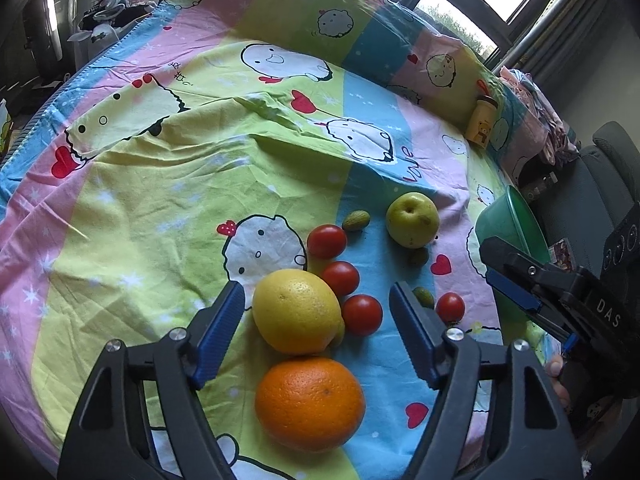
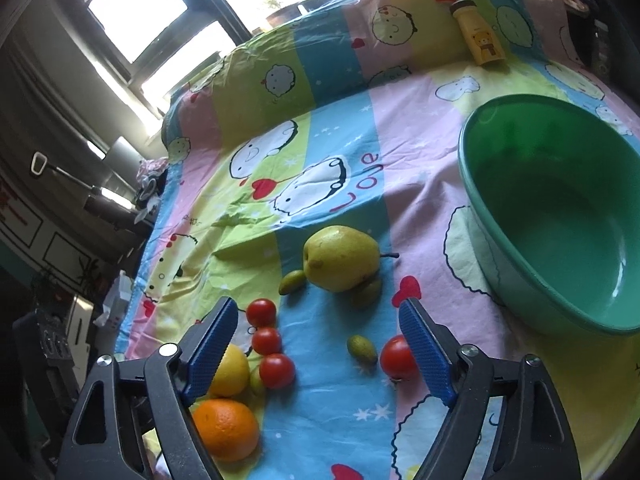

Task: Organize fruits
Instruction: 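Lower the right tool onto the yellow grapefruit and close its fingers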

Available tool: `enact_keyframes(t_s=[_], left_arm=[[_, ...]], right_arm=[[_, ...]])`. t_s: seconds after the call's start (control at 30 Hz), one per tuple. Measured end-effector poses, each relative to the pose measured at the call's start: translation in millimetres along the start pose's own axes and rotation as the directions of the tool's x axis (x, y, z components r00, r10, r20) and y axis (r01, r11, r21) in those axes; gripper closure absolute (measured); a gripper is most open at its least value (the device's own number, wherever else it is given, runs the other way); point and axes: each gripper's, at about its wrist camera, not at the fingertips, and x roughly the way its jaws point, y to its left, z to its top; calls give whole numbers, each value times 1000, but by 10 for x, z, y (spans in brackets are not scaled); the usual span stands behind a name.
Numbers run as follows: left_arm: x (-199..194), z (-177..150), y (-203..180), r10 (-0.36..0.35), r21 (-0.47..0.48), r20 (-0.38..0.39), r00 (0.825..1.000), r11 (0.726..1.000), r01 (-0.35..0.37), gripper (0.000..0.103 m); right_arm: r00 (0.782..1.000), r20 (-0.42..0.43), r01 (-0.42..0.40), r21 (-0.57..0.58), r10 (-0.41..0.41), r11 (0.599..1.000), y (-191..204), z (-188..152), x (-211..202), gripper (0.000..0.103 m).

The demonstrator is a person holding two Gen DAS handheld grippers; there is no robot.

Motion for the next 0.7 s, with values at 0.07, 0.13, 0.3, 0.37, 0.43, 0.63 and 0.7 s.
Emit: enact_keyframes(t_s=[0.07, 0.13, 0.3, 0.37, 0.43, 0.63, 0.7], left_arm=[[21, -4, 8, 7, 5, -23, 1000, 1000, -7, 39], [48, -7, 12, 23, 8, -44, 999, 1000, -23, 41], [82, -34, -5, 30, 26, -63, 998, 999, -28, 43], [106, -35, -12, 34, 34, -68, 997, 999, -32, 48], [120, -33, 0, 47, 31, -65, 997, 999, -45, 50], [133, -17, 63, 51, 11, -76, 996, 999, -51, 53], [134, -15, 72, 54, 9, -79, 995, 999, -53, 53]], right_arm=[[998, -38, -51, 9, 51, 999, 28, -10, 61, 41], [989, -79, -123, 28, 125, 992, 52, -19, 134, 46], [946, -196, -248, 79, 259, 966, 168, -93, 384, 48], [933, -233, -264, 77, 275, 961, 237, -121, 476, 59], [925, -262, -266, 68, 274, 962, 298, -144, 559, 69], [896, -325, -295, 74, 302, 953, 387, -171, 700, 72], [888, -338, -301, 82, 311, 950, 397, -166, 727, 72]])
